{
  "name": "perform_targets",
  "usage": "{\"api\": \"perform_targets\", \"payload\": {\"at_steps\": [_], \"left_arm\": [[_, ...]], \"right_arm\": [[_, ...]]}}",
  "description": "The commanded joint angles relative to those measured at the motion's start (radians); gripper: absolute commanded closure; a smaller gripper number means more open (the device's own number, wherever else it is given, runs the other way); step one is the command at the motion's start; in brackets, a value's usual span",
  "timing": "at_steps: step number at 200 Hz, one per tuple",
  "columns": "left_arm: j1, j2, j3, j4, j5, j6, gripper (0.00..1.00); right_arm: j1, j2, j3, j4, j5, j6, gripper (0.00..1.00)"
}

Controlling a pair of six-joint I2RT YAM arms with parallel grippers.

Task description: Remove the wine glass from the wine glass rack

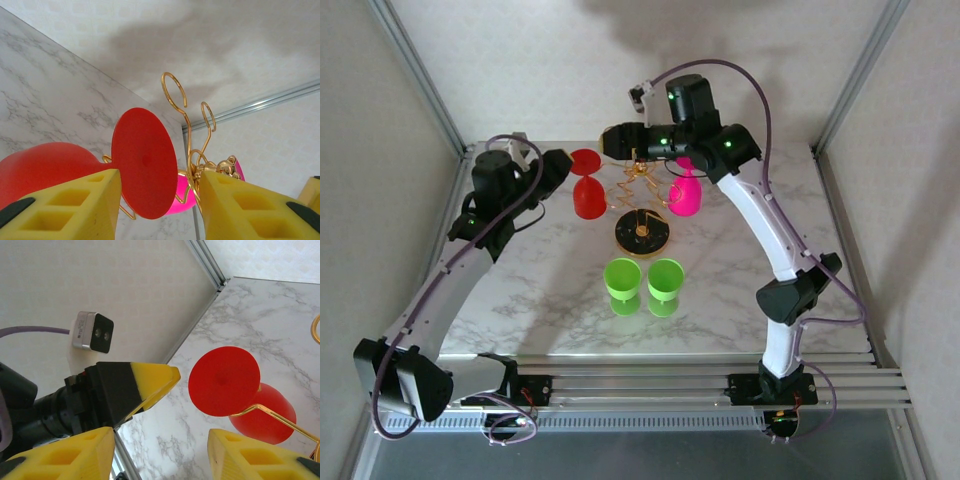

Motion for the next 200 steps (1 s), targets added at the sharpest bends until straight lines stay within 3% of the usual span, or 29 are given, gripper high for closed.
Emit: {"api": "perform_targets", "payload": {"at_steps": [1,140,200], "left_arm": [[0.009,0.018,-0.016,0.039,0.025,-0.009,0.55],[0.012,0.054,-0.027,0.066,0.028,-0.008,0.56],[0.011,0.072,-0.024,0.087,0.030,-0.012,0.61]], "right_arm": [[-0.009,-0.047,-0.010,0.029,0.008,-0.016,0.48],[-0.009,-0.061,-0.028,0.035,0.009,-0.012,0.48],[-0.008,-0.071,-0.048,0.044,0.014,-0.012,0.48]]}}
